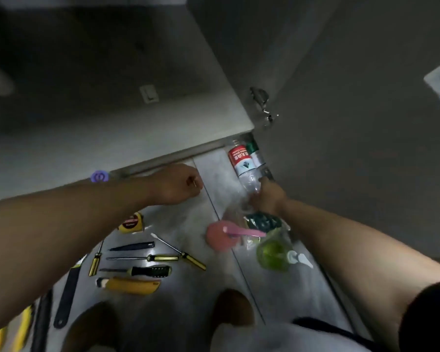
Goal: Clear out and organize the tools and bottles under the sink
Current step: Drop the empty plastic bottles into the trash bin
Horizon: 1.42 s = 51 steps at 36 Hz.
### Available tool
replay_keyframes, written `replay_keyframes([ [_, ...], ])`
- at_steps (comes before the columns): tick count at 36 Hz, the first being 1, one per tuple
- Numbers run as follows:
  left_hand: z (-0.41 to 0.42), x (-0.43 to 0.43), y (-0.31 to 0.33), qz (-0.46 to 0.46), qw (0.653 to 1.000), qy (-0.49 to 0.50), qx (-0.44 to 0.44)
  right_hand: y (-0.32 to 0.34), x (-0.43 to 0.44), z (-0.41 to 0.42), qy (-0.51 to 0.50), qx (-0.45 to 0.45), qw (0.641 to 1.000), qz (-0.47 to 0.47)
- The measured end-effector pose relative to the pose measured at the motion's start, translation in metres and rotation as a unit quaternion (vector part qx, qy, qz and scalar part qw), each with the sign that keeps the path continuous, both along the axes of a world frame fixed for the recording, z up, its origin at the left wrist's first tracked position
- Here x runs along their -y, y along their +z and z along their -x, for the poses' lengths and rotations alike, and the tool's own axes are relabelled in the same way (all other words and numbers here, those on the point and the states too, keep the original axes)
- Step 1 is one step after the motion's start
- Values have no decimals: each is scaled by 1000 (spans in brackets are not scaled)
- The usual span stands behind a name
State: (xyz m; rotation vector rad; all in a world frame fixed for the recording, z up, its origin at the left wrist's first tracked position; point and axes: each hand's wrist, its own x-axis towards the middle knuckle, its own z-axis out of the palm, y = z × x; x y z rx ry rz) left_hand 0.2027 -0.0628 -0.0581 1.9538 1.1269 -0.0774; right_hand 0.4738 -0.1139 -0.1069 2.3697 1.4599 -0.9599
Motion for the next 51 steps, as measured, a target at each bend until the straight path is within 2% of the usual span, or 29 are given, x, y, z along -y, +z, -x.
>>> replay_keyframes([
  [7,-4,-1,-71,120,988,97,29,-61,-47,11,-69,96,993,8],
  [10,-5,1,-90,175,969,163,56,-68,-58,15,-83,88,993,6],
  [12,-6,3,-96,199,956,201,79,-67,-61,21,-100,47,994,15],
  [15,-7,3,-100,241,933,246,108,-56,-59,35,-147,-65,987,30],
  [20,-15,4,-87,340,858,344,173,-21,-54,66,-227,-264,932,105],
  [23,-16,8,-76,375,838,349,187,-2,-47,77,-206,-352,901,148],
  [27,-16,10,-70,393,795,378,265,8,-36,80,-157,-449,859,190],
  [28,-14,10,-69,384,796,389,260,8,-35,77,-142,-445,863,194],
  [30,-9,11,-72,374,800,401,243,5,-36,70,-114,-387,901,160],
  [32,-4,12,-76,389,793,401,243,-4,-41,60,-68,-256,961,78],
  [34,2,11,-80,401,785,402,248,-16,-46,48,15,-83,996,16],
  [35,4,11,-82,404,782,405,248,-22,-47,42,51,-16,999,5],
  [37,8,10,-87,404,781,407,246,-33,-47,34,70,59,996,-3],
  [41,13,9,-94,396,787,409,238,-46,-51,33,-8,144,989,-15],
  [47,13,12,-98,380,795,413,231,-47,-57,38,-71,151,986,22],
  [49,12,13,-98,384,796,406,233,-45,-53,42,-33,170,984,42],
  [51,12,13,-97,383,801,400,228,-43,-46,48,44,191,980,17],
])
